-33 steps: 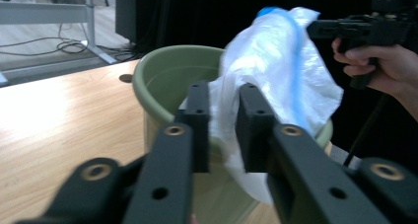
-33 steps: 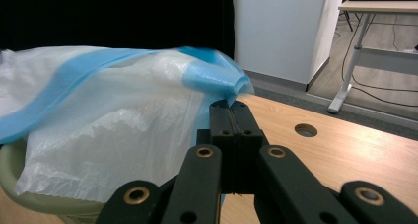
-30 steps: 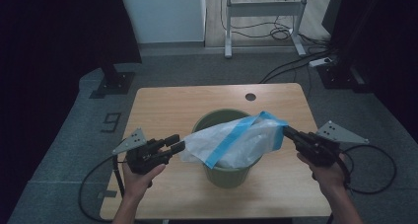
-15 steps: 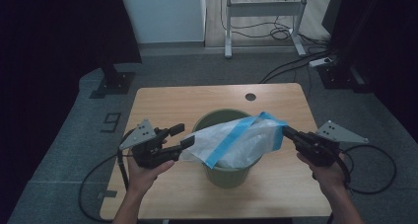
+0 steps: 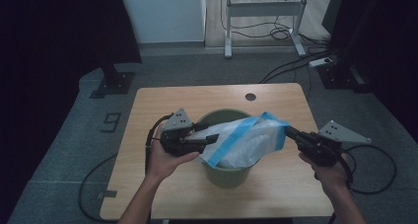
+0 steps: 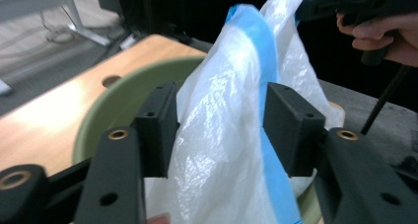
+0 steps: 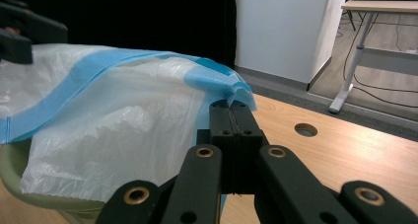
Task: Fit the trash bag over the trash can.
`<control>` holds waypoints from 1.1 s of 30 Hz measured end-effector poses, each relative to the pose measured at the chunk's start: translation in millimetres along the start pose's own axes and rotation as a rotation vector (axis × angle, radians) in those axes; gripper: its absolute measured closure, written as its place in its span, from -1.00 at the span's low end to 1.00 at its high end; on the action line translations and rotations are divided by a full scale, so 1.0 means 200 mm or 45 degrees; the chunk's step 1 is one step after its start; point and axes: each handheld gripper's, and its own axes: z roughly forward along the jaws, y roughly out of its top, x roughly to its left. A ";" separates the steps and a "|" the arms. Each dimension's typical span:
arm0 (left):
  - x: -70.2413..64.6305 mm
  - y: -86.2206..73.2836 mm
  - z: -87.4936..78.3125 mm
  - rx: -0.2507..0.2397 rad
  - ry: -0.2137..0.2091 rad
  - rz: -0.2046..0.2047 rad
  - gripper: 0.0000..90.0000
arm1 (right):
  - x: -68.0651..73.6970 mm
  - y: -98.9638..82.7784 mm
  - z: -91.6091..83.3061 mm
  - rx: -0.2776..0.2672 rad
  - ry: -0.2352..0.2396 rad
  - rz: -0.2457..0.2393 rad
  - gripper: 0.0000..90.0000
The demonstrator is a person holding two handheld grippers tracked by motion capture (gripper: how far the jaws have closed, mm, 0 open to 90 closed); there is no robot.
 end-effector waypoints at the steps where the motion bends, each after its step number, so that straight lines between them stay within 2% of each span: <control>1: 0.01 0.00 0.01 0.011 -0.015 -0.008 0.19 | 0.00 0.00 0.00 -0.001 -0.003 0.001 0.98; 3: 0.02 -0.01 0.03 0.037 -0.047 -0.010 0.41 | -0.01 0.00 -0.01 -0.007 -0.008 0.001 0.98; 8: 0.02 -0.03 0.07 0.084 -0.045 -0.002 0.63 | -0.01 0.02 -0.01 -0.006 -0.013 0.000 0.98; 10: 0.03 -0.03 0.08 0.112 -0.044 0.009 0.80 | 0.00 0.02 -0.01 -0.006 -0.012 -0.002 0.98; 13: 0.02 -0.04 0.08 0.103 -0.055 0.016 1.00 | 0.00 0.02 0.00 -0.005 -0.012 -0.010 0.98; 16: 0.02 -0.06 0.06 0.042 -0.068 0.001 1.00 | 0.00 0.02 0.01 -0.004 -0.017 -0.004 0.98; 17: 0.03 -0.06 0.05 0.017 -0.078 -0.017 1.00 | 0.00 0.02 0.01 -0.006 -0.022 -0.005 0.90; 19: 0.04 -0.08 0.02 -0.027 -0.088 -0.050 1.00 | 0.01 0.02 0.01 -0.014 -0.052 -0.006 0.63; 20: 0.05 -0.08 0.01 -0.040 -0.085 -0.061 1.00 | 0.01 0.03 0.01 -0.019 -0.070 -0.010 0.60; 22: 0.06 -0.09 0.00 -0.053 -0.073 -0.079 1.00 | 0.02 0.03 0.00 -0.033 -0.073 -0.012 0.51; 24: 0.07 -0.10 -0.01 -0.069 -0.083 -0.103 1.00 | 0.04 0.04 -0.01 -0.052 -0.083 -0.019 0.42; 33: 0.09 -0.13 -0.01 -0.090 -0.078 -0.135 1.00 | 0.13 0.08 -0.05 -0.079 -0.034 -0.028 0.28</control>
